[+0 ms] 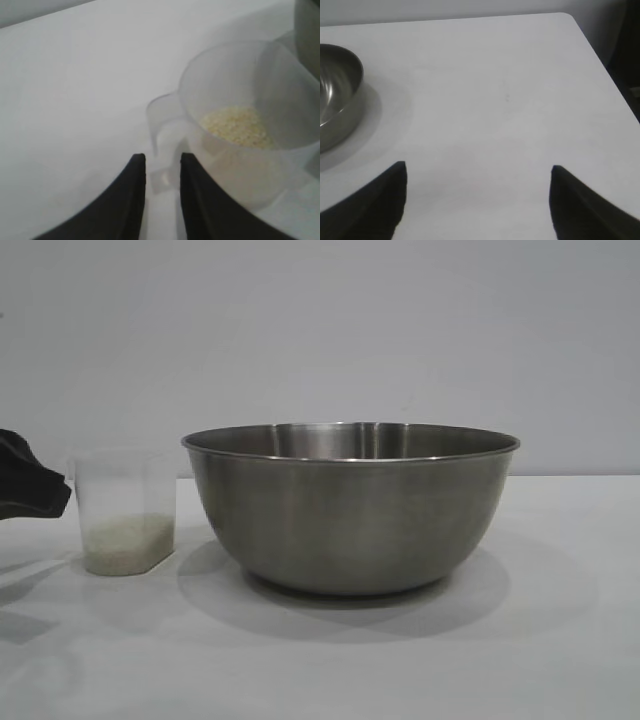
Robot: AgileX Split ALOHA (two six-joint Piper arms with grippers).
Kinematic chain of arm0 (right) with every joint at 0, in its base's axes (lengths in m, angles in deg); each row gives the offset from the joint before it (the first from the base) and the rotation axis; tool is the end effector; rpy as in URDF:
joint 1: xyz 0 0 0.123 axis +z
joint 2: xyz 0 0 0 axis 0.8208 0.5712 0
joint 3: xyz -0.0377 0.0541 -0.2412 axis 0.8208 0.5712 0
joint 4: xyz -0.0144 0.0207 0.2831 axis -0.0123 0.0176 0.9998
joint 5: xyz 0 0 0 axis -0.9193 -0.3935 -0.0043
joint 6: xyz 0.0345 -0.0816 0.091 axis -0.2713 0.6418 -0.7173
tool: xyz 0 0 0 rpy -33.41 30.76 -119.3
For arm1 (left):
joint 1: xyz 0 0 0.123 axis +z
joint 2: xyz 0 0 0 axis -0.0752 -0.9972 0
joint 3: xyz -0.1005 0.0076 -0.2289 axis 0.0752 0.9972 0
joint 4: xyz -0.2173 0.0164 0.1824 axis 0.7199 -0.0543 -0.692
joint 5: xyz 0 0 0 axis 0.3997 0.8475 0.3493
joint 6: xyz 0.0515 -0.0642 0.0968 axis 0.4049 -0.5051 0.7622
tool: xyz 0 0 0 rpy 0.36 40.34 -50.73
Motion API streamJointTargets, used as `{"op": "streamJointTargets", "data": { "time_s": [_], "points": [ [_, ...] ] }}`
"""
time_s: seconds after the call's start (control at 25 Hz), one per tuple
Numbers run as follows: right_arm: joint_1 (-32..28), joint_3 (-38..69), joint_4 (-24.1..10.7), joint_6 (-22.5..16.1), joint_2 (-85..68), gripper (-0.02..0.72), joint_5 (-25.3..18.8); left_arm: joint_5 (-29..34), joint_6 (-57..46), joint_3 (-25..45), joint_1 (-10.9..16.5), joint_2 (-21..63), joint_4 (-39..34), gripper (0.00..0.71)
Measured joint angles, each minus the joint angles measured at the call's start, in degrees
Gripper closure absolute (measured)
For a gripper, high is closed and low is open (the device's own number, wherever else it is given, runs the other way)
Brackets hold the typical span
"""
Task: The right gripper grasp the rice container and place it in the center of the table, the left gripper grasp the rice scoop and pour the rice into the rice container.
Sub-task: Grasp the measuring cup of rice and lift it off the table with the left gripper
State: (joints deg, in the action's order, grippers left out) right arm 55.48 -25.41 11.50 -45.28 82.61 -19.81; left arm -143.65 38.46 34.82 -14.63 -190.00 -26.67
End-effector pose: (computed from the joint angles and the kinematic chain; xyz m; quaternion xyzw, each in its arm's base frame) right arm 0.0852 0.0001 0.2661 0.0141 0.8709 0.0091 0.4912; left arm 0.2681 -0.0872 -0.0016 0.1652 0.8170 -0.0507 0.5502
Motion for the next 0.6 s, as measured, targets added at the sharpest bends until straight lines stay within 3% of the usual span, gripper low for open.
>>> {"op": "streamJointTargets", "data": {
  "time_s": [0.6],
  "points": [
    [0.0, 0.0, 0.0, 0.0, 0.0, 0.154, 0.0, 0.0, -0.11, -5.02, 0.02, -3.1, -0.3, 0.557]
  ]
}}
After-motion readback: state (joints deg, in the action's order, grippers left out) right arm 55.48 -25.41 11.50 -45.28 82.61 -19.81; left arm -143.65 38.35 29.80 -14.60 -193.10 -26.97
